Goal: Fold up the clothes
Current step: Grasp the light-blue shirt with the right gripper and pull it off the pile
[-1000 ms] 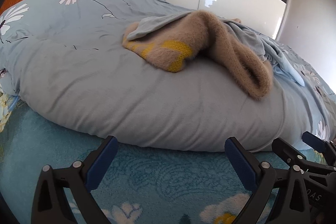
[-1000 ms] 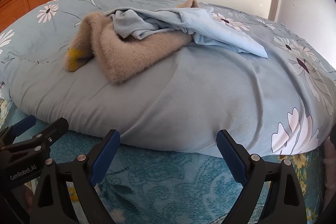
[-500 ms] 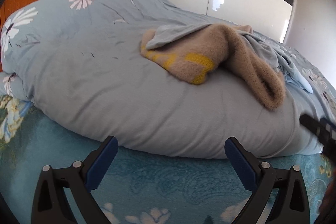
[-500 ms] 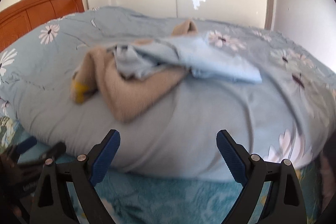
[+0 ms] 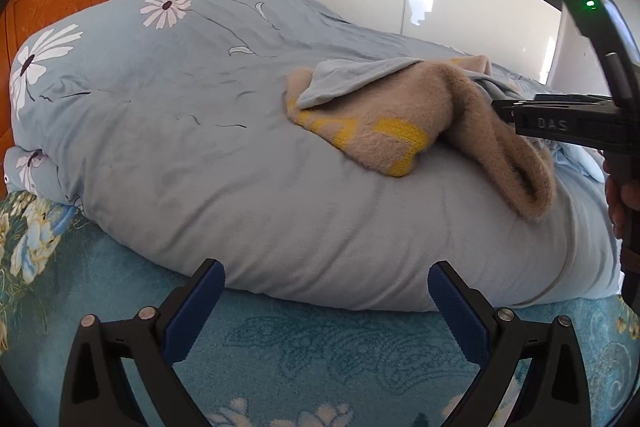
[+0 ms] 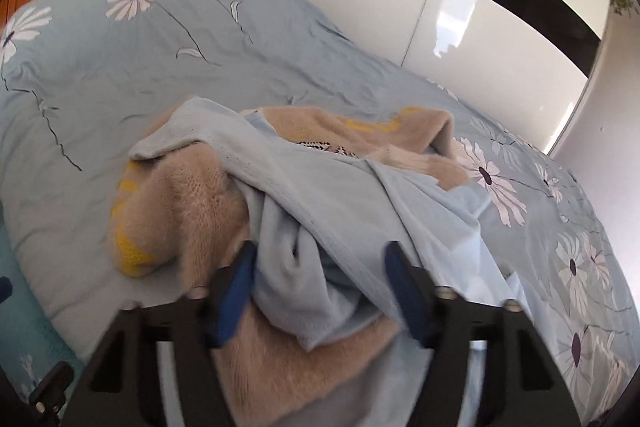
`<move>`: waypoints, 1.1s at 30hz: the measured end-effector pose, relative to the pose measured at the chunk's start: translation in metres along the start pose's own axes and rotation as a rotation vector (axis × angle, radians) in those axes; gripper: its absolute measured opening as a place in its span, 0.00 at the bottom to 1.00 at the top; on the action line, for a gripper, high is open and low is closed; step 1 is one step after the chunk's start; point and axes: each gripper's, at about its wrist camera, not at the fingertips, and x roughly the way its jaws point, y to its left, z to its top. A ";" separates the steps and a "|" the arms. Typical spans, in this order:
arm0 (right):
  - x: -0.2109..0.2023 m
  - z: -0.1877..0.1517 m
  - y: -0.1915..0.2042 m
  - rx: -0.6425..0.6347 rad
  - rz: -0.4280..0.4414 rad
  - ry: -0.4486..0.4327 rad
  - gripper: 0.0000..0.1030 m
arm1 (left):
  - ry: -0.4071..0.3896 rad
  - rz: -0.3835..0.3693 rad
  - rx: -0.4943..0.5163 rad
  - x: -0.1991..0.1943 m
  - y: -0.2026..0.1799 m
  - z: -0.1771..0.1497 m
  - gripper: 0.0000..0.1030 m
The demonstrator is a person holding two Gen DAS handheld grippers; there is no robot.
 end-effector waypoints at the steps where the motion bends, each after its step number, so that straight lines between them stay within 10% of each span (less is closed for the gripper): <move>1: 0.006 0.003 0.001 -0.010 -0.006 0.012 0.46 | 0.004 0.003 -0.012 0.000 0.003 0.000 1.00; 7: 0.018 0.021 -0.013 0.028 -0.007 0.038 0.29 | 0.025 -0.029 -0.117 0.004 0.026 0.002 1.00; 15: 0.022 0.043 -0.068 0.449 0.240 0.052 0.18 | 0.017 -0.082 -0.163 0.000 0.034 0.007 1.00; 21: -0.023 0.053 -0.077 0.539 0.354 -0.011 0.15 | 0.004 -0.129 -0.175 -0.007 0.033 0.011 1.00; 27: -0.106 0.038 -0.061 0.455 0.391 -0.062 0.15 | -0.023 -0.161 -0.207 -0.028 0.046 0.015 1.00; 33: -0.144 -0.020 -0.013 0.348 0.372 0.082 0.15 | -0.029 -0.115 -0.251 -0.066 0.086 0.013 1.00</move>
